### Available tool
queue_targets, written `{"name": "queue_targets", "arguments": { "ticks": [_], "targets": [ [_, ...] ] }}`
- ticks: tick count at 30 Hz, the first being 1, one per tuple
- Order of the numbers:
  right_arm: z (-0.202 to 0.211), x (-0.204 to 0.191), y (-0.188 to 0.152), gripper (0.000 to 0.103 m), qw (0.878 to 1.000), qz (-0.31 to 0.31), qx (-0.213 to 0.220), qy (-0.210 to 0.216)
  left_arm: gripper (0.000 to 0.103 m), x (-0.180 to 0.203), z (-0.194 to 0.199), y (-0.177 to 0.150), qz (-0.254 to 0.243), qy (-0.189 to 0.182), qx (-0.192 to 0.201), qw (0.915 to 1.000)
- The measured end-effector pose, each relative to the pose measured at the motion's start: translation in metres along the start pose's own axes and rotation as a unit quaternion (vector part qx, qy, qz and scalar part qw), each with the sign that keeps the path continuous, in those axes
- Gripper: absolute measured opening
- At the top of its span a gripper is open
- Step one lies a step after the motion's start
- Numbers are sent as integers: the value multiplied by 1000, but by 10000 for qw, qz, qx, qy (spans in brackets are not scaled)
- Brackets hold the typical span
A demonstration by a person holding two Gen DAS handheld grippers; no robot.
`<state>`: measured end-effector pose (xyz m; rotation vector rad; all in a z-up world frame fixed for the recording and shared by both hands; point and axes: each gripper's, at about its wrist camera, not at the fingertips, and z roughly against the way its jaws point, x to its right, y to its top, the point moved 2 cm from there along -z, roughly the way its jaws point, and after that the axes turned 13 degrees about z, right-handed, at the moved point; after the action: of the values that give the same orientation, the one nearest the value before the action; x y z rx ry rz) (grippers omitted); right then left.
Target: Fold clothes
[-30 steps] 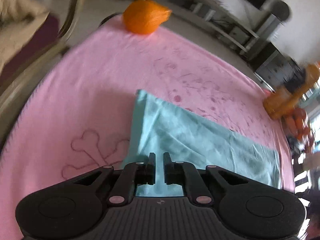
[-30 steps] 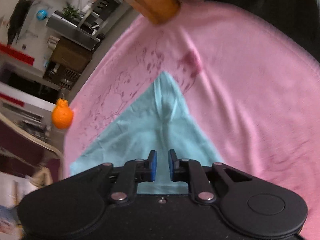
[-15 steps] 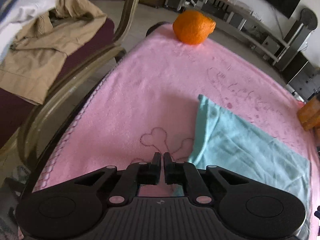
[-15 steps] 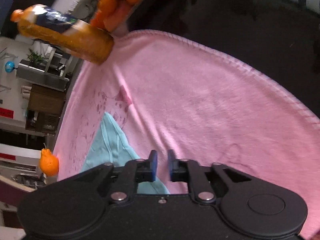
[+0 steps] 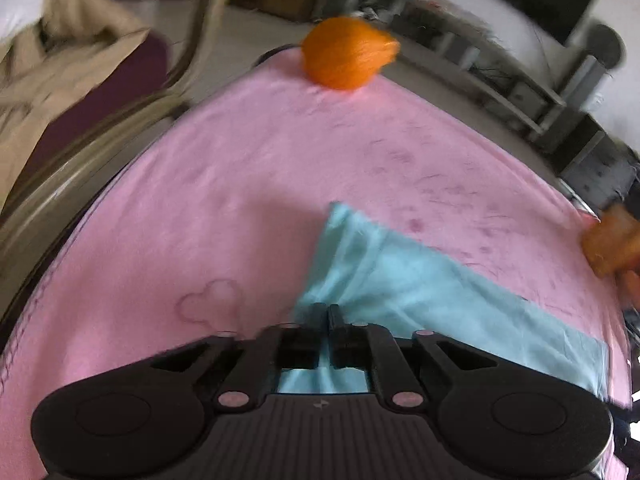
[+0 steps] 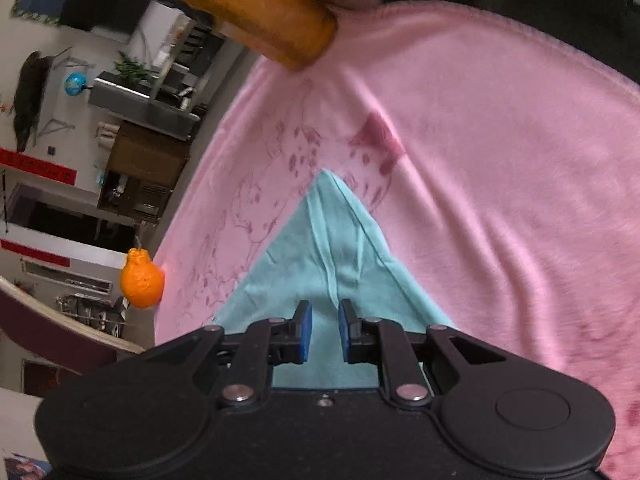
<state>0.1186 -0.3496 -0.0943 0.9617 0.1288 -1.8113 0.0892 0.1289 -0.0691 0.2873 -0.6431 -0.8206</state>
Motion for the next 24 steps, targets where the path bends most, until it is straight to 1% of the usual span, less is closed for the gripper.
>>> {"name": "queue_targets", "arguments": {
  "ticks": [1, 2, 3, 4, 5, 6, 7, 8, 9, 10, 12, 13, 15, 17, 18, 19, 20, 22, 24],
  "targets": [
    [-1, 4, -1, 10, 9999, -29, -9, -125, 12, -1, 3, 0, -83, 164, 19, 9998],
    [-2, 8, -1, 0, 9997, -63, -17, -238, 12, -3, 5, 0, -167, 329, 39, 9993],
    [0, 13, -2, 0, 9996, -138, -2, -257, 11, -4, 8, 0, -250, 493, 58, 9985],
    [6, 16, -1, 1, 9993, -189, 76, -311, 10, -6, 11, 0, -333, 657, 77, 9973],
    [15, 18, -1, 3, 9977, -119, 199, -634, 10, -7, 14, 0, -415, 808, 85, 9958],
    [25, 20, -1, 7, 9957, -16, 330, -863, 10, -11, 19, -2, -492, 872, 13, 9950],
    [34, 24, -2, 13, 9938, -22, 388, -1041, 10, -14, 24, -3, -575, 929, -62, 9940],
    [44, 27, -5, 18, 9922, -19, 422, -1169, 11, -15, 31, -8, -710, 943, -157, 9929],
    [54, 30, -9, 20, 9921, -37, 428, -1177, 11, -14, 39, -14, -911, 983, -245, 9907],
    [65, 30, -14, 20, 9936, -63, 388, -1062, 11, -13, 47, -23, -1144, 1050, -332, 9873],
    [83, 27, -25, 20, 9968, 30, 300, -743, 11, -11, 67, -42, -1516, 981, -341, 9830],
    [93, 23, -31, 20, 9976, 168, 316, -596, 11, -11, 77, -51, -1614, 823, -310, 9830],
    [109, 16, -46, 29, 9981, 407, 345, -315, 11, -10, 96, -66, -1650, 403, -299, 9850],
    [113, 9, -63, 31, 9982, 528, 271, -57, 11, -6, 104, -79, -1659, 80, -370, 9854],
    [112, 5, -71, 31, 9983, 554, 194, 66, 11, -1, 104, -86, -1732, -41, -415, 9840],
    [109, 1, -79, 31, 9981, 586, 113, 181, 12, 5, 101, -90, -1841, -80, -428, 9819],
    [102, -4, -85, 31, 9975, 671, 11, 221, 12, 12, 98, -95, -1989, -85, -424, 9791],
    [85, -16, -89, 31, 9953, 945, -111, 167, 16, 19, 89, -100, -2148, 59, -387, 9759],
    [70, -23, -90, 29, 9939, 1070, -232, 147, 17, 17, 77, -101, -2177, 411, -374, 9744]
  ]
}}
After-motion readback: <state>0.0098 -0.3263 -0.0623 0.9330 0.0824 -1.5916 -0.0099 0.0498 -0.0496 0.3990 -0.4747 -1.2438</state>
